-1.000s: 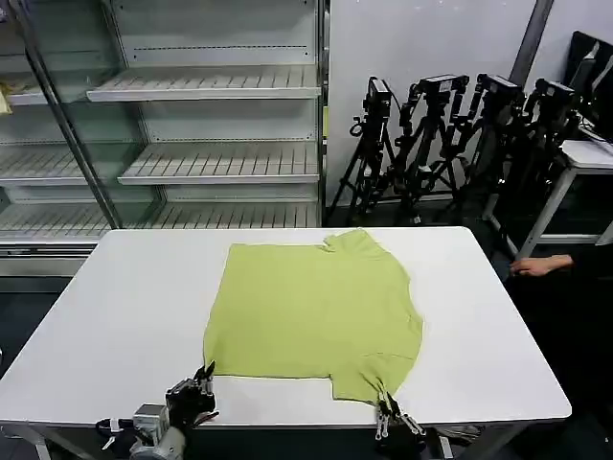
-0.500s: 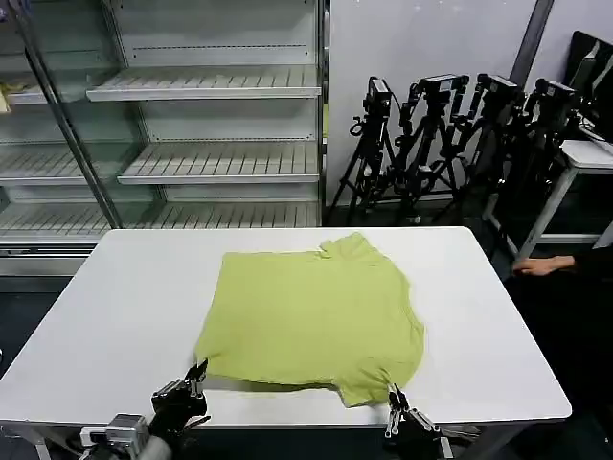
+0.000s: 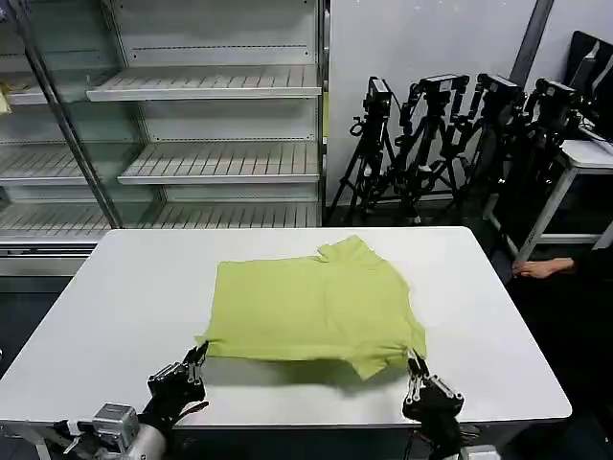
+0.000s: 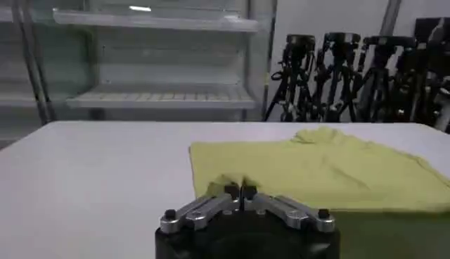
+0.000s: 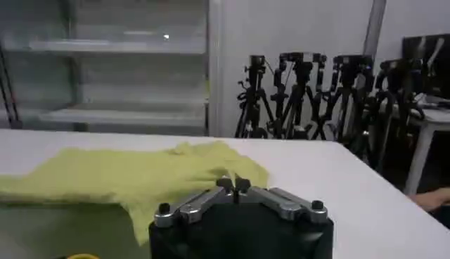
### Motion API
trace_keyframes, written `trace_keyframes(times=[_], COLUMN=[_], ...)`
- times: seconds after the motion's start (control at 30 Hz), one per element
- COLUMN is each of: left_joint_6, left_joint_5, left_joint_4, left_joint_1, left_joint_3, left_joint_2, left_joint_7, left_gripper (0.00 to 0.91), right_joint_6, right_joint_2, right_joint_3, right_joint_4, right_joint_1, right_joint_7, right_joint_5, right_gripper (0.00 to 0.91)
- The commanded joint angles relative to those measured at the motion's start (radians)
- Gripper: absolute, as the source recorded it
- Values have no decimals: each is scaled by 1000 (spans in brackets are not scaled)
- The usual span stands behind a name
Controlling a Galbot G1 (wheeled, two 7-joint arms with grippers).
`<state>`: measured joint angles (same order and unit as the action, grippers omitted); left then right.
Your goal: Fold and organize the clothes.
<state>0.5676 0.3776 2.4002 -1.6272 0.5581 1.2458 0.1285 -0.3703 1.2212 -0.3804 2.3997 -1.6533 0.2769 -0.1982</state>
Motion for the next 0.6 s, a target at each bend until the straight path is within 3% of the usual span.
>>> trace_keyframes(times=[0.03,0.23,0.6], left_joint_6=[-11,-6,-2], left_joint_5=[3,0,-15], left_joint_4=[-94,-142,-229], left_joint_1=[81,126,198], left_joint_3=[-18,-40,-76], left_joint_2=[-45,-73,-91], left_joint_7=[0,-1,-1], left_gripper=[20,20,20], right_joint_6=[-31,-68,-94], right_joint_2=[-102,-164,-210], right_joint_3=[-32,23,128], right_joint_4=[-87,-153,-296], right_joint_1=[157,284,473], right_joint_7=[4,6,1], right_joint_5=[-105,-175,-218], right_gripper=[0,0,0])
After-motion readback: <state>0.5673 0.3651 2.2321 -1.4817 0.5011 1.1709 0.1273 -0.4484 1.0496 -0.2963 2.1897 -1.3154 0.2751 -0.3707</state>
